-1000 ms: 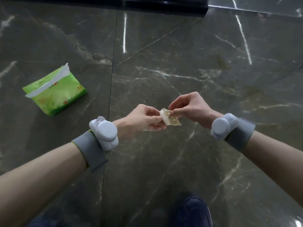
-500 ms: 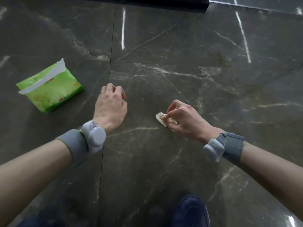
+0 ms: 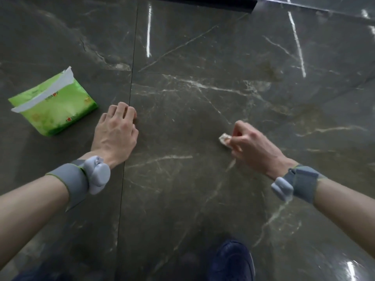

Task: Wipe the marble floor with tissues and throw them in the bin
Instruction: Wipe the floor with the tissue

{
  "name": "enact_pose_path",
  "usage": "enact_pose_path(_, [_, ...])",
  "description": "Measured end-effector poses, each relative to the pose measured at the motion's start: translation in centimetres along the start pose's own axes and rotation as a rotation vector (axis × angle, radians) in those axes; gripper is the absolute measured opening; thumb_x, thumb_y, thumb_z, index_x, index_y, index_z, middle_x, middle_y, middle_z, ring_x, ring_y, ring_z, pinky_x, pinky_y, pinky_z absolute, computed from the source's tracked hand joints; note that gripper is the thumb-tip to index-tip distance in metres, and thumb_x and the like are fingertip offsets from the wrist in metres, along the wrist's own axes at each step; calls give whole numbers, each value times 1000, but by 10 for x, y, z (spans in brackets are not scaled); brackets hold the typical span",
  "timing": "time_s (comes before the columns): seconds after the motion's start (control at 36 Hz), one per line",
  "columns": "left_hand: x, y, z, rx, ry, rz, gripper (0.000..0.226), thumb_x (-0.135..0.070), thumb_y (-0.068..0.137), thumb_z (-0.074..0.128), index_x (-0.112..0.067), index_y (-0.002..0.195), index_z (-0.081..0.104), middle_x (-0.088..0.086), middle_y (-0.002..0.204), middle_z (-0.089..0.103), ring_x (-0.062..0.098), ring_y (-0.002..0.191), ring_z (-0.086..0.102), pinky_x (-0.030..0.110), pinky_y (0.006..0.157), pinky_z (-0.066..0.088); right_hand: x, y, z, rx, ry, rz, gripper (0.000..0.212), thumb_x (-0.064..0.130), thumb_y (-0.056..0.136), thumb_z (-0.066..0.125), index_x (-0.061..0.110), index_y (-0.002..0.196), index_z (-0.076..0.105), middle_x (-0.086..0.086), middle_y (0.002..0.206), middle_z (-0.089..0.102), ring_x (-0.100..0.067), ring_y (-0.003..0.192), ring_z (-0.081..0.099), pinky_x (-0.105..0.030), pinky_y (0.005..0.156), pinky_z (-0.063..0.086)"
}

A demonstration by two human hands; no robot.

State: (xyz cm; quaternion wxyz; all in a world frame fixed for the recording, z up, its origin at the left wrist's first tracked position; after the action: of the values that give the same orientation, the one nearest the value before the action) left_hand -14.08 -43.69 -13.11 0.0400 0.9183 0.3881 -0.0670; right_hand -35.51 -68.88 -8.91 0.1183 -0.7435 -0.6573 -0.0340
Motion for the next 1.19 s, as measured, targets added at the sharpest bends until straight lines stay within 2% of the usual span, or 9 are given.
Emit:
enact_pose_path(0.14, [-2,2,-1,21,5,-14,22,-13,92,59,-7,113,55,15,118,51,36,109,50,48,90,45,-30,5,0,-104,23,206,15,16,94,72,4,86,76,-8,91,48,-25,73,51,-34,69,49])
enact_pose_path(0.42, [-3,0,0,24,7,-13,25,-14,92,59,-8,116,54,14,119,51,35,110,50,49,90,47,34,-12,13,-61,179,72,7,8,91,72,6,97,75,-11,95,54,-25,78,57,-33,74,52])
enact_pose_path(0.58, [-8,0,-6,69,15,-24,29,-14,93,59,-6,120,54,14,122,51,36,113,51,48,93,48,46,-8,12,-40,117,-29,14,3,93,67,2,80,71,-11,93,55,-25,81,56,-39,70,56])
enact_pose_path(0.67, [-7,0,-5,100,16,-29,31,-15,94,58,-7,123,53,13,123,50,34,114,51,47,94,48,29,9,11,-31,59,-4,23,13,100,56,3,88,74,-10,96,53,-25,87,54,-40,73,54])
enact_pose_path(0.83, [-9,-2,-12,141,19,-34,33,-17,93,58,-9,124,52,11,126,49,32,117,49,44,95,47,12,29,12,-72,96,198,17,12,96,65,2,88,76,-9,100,54,-25,93,57,-33,82,50])
enact_pose_path(0.94, [-9,-4,-12,195,24,-32,37,-19,93,58,-10,128,50,10,130,46,31,119,47,42,98,46,46,17,21,-25,181,95,30,22,101,62,2,82,73,-7,96,54,-22,84,57,-34,78,52])
enact_pose_path(1.03, [-11,-5,-15,232,13,-49,34,-21,94,57,-11,125,50,10,129,45,30,121,46,41,99,45,67,6,24,34,282,30,41,33,103,59,6,74,71,0,89,53,-15,75,54,-25,70,42])
enact_pose_path(1.11, [-16,-5,-20,310,46,-13,30,-23,95,55,-12,123,50,9,133,44,29,125,45,40,102,43,73,9,19,143,335,4,34,37,99,64,14,79,79,6,89,57,-12,70,56,-24,68,44])
enact_pose_path(1.19, [-25,3,-33,378,179,214,34,-27,96,52,-14,127,50,7,142,41,26,134,42,38,109,41,67,23,-6,153,353,-10,11,27,89,77,18,88,83,4,93,65,-13,77,65,-29,76,54])
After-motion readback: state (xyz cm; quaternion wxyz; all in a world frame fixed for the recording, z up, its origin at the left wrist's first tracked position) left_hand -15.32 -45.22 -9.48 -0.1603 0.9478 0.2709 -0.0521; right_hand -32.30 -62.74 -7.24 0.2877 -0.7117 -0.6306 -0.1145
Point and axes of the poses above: each hand's wrist, its own y-axis towards the middle knuckle, its own z-axis out of the palm, x = y × z, the point moved 4 cm from there along y, towards the middle knuckle
